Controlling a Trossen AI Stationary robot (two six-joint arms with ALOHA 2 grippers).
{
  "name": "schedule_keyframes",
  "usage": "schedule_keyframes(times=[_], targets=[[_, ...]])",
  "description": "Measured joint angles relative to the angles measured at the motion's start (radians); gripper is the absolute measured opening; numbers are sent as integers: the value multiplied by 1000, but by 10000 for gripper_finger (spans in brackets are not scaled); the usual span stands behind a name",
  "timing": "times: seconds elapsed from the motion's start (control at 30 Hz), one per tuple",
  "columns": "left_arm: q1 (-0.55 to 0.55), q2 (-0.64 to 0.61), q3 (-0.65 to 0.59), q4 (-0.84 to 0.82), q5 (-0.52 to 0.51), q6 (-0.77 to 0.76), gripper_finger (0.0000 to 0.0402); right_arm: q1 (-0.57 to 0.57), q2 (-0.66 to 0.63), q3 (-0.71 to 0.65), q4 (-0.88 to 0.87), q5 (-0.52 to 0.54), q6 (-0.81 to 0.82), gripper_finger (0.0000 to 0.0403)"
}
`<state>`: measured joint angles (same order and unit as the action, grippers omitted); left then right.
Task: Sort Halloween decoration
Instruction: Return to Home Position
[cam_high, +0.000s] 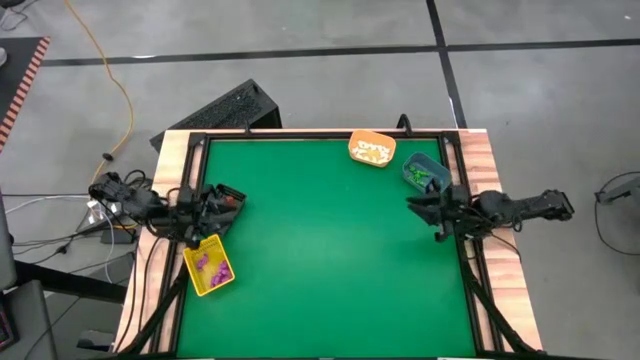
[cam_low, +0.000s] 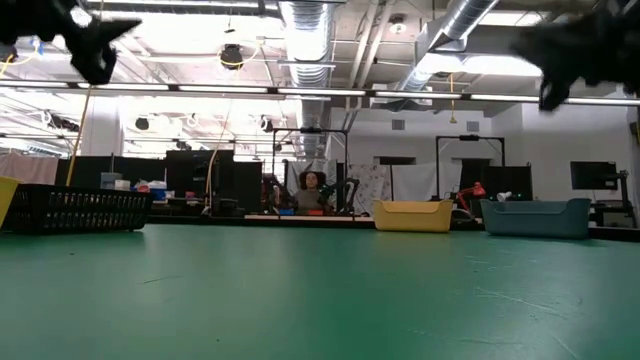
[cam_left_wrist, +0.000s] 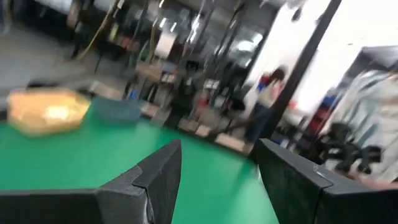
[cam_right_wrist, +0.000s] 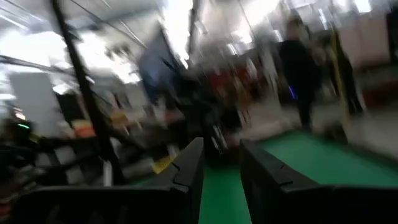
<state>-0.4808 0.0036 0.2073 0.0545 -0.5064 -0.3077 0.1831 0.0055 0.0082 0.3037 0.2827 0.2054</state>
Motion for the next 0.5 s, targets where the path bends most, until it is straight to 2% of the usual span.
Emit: schedule_keyframes(times=[0.1,0.17,0.23,0.33,0.4,0.5], targets=[[-1,0,-2,-115,-55,-52,199,-21,0,0,-146,29,106,111],[-1,0,-31,-104,-110,-65,199,-34,0,0,-176,31,112,111],[0,0,-81,-62,-115,-71,199,-40,0,0,-165,30,80,111],[0,-1,-195,45,-31,-122,199,-41,0,0,-146,30,25,111],[0,8,-195,20,47,-167,199,-40,0,-1,-145,30,5,111],[-1,7,-195,24,185,-134,199,-40,0,-1,-159,30,-32,111]])
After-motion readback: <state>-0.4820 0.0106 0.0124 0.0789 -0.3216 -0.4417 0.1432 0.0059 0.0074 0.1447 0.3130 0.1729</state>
